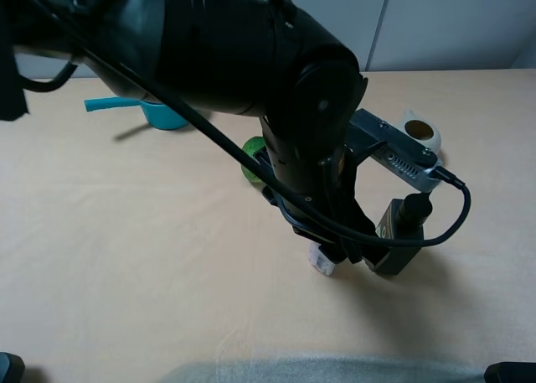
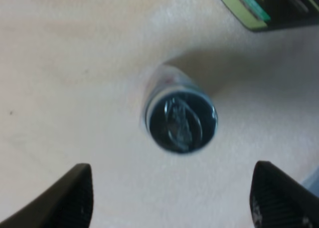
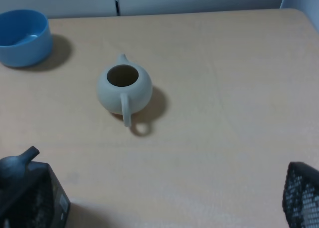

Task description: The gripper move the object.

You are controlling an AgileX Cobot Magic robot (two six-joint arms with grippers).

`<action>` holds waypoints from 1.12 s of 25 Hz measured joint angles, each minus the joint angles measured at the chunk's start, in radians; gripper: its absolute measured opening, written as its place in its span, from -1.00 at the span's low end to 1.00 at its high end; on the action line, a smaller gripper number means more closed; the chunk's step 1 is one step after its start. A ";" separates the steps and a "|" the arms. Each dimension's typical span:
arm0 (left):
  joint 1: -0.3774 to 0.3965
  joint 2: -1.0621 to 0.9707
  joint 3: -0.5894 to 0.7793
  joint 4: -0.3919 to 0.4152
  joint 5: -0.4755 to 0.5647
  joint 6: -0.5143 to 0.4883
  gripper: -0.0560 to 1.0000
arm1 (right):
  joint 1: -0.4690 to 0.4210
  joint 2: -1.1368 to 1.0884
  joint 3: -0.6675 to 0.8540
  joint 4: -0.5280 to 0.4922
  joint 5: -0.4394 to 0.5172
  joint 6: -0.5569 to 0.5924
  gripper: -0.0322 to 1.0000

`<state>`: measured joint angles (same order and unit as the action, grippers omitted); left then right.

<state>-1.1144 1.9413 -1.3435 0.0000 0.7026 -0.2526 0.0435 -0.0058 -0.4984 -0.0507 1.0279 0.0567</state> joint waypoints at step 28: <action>0.000 -0.300 0.000 0.128 0.021 0.147 0.34 | 0.000 0.000 0.000 0.003 0.000 0.000 0.40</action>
<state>-1.1147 1.6410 -1.3435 0.1278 0.7236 -0.1057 0.0435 -0.0058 -0.4984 -0.0481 1.0279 0.0567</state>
